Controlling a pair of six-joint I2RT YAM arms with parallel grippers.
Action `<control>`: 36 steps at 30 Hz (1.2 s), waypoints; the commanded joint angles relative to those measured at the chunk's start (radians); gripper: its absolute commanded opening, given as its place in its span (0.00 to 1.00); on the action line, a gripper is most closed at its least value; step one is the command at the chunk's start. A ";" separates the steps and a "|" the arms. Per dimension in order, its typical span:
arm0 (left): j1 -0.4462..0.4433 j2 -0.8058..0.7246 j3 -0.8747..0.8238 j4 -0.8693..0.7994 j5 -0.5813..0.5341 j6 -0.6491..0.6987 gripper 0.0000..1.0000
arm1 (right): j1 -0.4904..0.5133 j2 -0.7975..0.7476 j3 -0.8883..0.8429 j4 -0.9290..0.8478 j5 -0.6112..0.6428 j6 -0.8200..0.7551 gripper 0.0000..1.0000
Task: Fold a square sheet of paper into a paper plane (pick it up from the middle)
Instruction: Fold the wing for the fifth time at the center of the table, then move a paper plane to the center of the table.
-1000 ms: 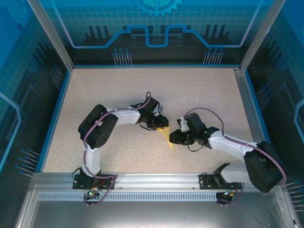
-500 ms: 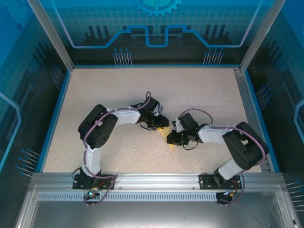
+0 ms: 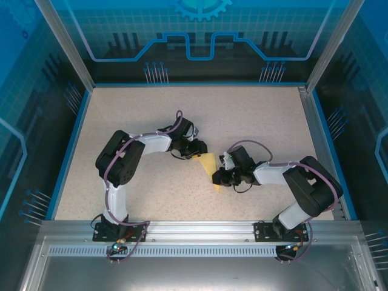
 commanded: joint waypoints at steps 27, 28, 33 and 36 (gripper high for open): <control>-0.168 -0.268 -0.011 -0.359 -0.341 -0.101 0.67 | -0.078 -0.450 -0.086 -0.297 0.328 0.062 0.38; -0.196 -0.242 0.030 -0.409 -0.384 -0.104 0.67 | -0.103 -0.454 -0.092 -0.305 0.313 0.059 0.39; -0.277 -0.136 0.180 -0.571 -0.478 -0.143 0.67 | -0.159 -0.454 -0.133 -0.263 0.241 0.065 0.42; -0.293 -0.110 0.217 -0.592 -0.484 -0.168 0.68 | -0.159 -0.450 -0.152 -0.233 0.218 0.067 0.44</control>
